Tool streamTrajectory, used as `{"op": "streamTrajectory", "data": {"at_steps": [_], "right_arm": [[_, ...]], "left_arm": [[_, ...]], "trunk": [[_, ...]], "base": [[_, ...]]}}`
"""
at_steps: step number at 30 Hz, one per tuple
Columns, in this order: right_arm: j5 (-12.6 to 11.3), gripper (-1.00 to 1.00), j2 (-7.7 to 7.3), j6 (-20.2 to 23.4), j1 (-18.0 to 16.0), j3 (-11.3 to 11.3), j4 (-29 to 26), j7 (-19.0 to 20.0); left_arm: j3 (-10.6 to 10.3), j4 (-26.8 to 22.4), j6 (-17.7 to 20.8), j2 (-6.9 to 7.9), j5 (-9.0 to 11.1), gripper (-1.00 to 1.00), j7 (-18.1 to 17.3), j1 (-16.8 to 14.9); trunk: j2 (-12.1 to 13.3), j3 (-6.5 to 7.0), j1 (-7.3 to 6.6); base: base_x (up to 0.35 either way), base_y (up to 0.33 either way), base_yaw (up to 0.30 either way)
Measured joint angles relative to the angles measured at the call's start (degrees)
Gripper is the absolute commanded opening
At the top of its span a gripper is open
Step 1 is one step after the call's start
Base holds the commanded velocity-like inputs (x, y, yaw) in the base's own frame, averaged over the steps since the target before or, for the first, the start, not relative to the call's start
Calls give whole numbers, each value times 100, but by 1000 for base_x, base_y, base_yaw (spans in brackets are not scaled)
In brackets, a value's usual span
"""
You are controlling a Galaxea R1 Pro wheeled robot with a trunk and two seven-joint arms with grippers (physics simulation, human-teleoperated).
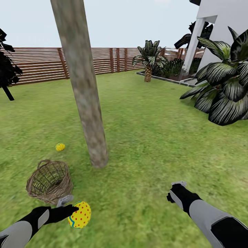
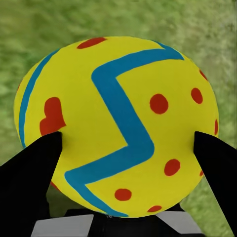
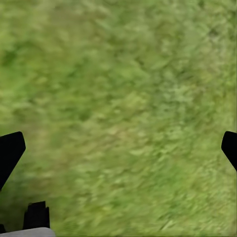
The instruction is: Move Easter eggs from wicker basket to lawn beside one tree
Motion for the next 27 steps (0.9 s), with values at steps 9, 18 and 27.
{"op": "streamTrajectory", "data": {"at_steps": [9, 18, 27], "right_arm": [[-2, 100, 0, 0, 0, -3, 0, -2], [0, 100, 0, -3, 0, -3, 0, -2], [4, 100, 3, -29, -2, -1, 3, -10]], "left_arm": [[-1, 10, -6, -4, -7, -100, 19, 0], [-9, 17, -6, -38, -8, -100, 13, 0], [-6, 19, -3, -231, -349, -100, 63, 1]], "trunk": [[0, 0, -1], [0, 0, -1], [0, 0, 2]], "base": [[337, 0, 0], [340, 0, 0], [54, 0, 123]]}}
